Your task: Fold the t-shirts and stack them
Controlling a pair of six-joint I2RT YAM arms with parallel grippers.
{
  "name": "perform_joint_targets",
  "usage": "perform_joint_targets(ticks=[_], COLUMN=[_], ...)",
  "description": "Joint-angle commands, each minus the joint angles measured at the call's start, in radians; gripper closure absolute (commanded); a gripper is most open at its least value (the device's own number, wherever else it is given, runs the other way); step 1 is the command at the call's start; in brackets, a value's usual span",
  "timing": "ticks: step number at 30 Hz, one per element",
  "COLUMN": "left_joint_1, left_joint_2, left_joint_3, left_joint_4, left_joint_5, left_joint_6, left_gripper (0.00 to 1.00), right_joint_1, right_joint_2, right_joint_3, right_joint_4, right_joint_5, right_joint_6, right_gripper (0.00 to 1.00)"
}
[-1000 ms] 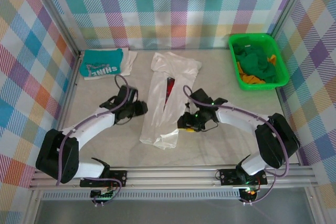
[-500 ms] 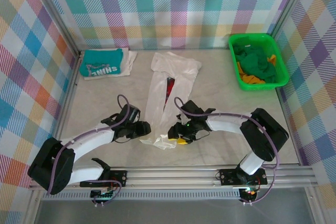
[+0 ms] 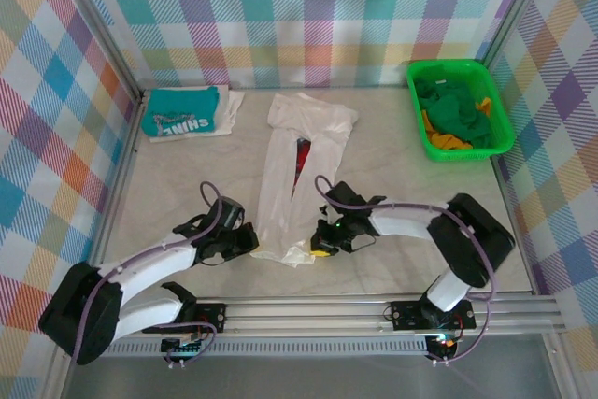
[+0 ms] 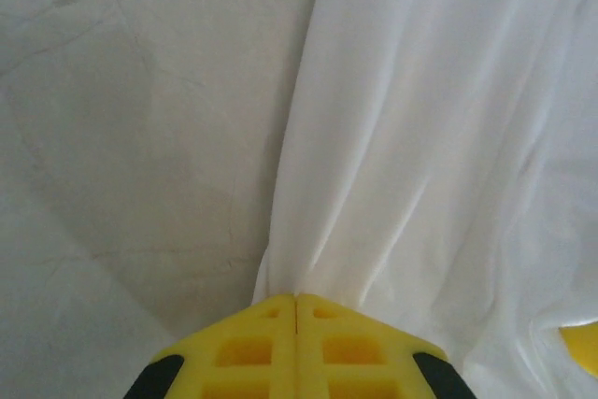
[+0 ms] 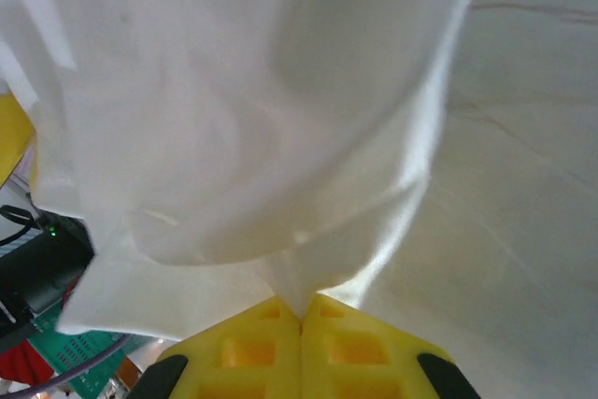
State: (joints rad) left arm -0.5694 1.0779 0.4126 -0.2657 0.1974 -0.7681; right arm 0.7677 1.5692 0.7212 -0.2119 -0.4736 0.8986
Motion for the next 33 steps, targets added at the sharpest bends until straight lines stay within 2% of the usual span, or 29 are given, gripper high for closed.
perform_joint_targets(ticks=[1, 3, 7, 9, 10, 11, 12, 13, 15, 20, 24, 27, 31, 33], left_joint_1=[-0.008, -0.010, -0.015, -0.015, -0.015, -0.015, -0.015, -0.017, -0.017, -0.016, -0.016, -0.018, -0.027, -0.034], left_joint_2=[-0.077, -0.109, -0.162, -0.183, -0.188, -0.188, -0.187, -0.181, -0.175, -0.229, -0.201, -0.151, -0.093, -0.059], left_joint_3=[-0.014, -0.027, -0.042, -0.064, -0.079, -0.097, -0.114, -0.128, -0.121, -0.042, 0.006, 0.040, 0.083, 0.090], left_joint_4=[-0.094, -0.102, -0.175, -0.208, -0.205, -0.186, -0.155, -0.131, -0.155, -0.256, -0.236, -0.240, -0.201, -0.174], left_joint_5=[-0.017, -0.016, -0.022, -0.034, -0.035, -0.029, -0.016, -0.007, -0.023, -0.100, -0.075, -0.079, -0.069, -0.068], left_joint_6=[-0.037, -0.055, -0.070, -0.072, -0.077, -0.091, -0.101, -0.108, -0.113, -0.073, -0.053, -0.022, 0.017, 0.024], left_gripper=[1.00, 1.00, 1.00, 1.00, 0.99, 0.82, 0.64, 0.50, 0.38, 0.41, 0.46, 0.40, 0.39, 0.42], right_joint_1=[-0.024, -0.024, -0.024, -0.024, -0.024, -0.024, -0.024, -0.024, -0.024, -0.024, -0.019, -0.016, 0.008, 0.017], right_joint_2=[-0.092, -0.100, -0.147, -0.147, -0.135, -0.117, -0.105, -0.092, -0.084, -0.157, -0.211, -0.179, -0.119, -0.091], right_joint_3=[-0.040, -0.034, -0.069, -0.087, -0.087, -0.089, -0.092, -0.094, -0.092, -0.086, -0.091, -0.070, -0.035, -0.023], right_joint_4=[-0.076, -0.114, -0.177, -0.166, -0.159, -0.148, -0.135, -0.125, -0.119, -0.098, -0.038, -0.037, -0.035, -0.023], right_joint_5=[0.044, 0.029, 0.074, 0.064, 0.047, 0.033, 0.025, 0.022, 0.018, 0.011, -0.036, -0.055, -0.047, -0.046], right_joint_6=[-0.023, -0.051, -0.073, -0.083, -0.090, -0.090, -0.090, -0.092, -0.095, -0.071, -0.041, -0.057, -0.057, -0.055], right_gripper=[0.99, 0.93, 0.90, 0.76, 0.77, 0.77, 0.74, 0.69, 0.66, 0.64, 0.62, 0.55, 0.53, 0.53])
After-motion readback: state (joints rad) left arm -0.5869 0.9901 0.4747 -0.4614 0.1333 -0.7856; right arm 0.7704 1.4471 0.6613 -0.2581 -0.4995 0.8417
